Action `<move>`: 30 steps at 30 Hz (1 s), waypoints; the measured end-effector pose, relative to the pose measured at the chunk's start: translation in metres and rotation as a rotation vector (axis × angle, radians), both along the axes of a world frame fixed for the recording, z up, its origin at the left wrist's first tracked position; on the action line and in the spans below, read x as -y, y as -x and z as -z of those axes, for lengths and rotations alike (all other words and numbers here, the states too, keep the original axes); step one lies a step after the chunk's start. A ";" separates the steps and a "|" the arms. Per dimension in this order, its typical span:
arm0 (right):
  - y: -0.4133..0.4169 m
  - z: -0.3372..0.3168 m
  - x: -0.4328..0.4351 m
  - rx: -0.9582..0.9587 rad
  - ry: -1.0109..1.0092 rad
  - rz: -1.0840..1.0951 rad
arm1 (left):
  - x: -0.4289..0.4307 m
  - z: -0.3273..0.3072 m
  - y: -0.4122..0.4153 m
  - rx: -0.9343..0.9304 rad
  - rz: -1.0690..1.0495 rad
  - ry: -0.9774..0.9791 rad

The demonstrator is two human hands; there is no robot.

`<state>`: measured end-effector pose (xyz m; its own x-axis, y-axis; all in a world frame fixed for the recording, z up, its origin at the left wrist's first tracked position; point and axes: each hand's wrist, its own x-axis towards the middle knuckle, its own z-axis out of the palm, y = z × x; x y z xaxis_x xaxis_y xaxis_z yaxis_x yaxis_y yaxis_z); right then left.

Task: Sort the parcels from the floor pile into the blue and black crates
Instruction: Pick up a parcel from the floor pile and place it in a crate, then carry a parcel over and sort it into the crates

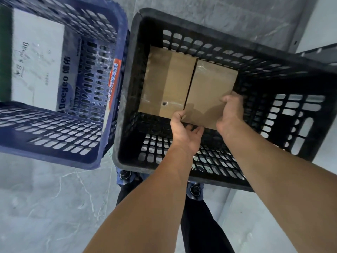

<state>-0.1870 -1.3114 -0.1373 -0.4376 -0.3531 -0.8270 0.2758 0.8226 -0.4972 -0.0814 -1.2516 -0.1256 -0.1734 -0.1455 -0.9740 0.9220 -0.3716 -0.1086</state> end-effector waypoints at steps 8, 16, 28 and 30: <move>-0.008 0.003 -0.011 -0.014 -0.120 -0.165 | -0.003 -0.007 -0.007 -0.016 0.064 0.014; 0.002 -0.052 0.003 0.044 -0.191 -0.216 | 0.008 -0.085 -0.027 0.094 0.514 -0.020; -0.071 -0.351 0.031 0.224 0.171 -0.333 | 0.081 -0.363 -0.151 0.539 0.790 0.393; -0.089 -0.405 0.039 0.234 0.220 -0.364 | 0.083 -0.416 -0.174 0.574 0.773 0.400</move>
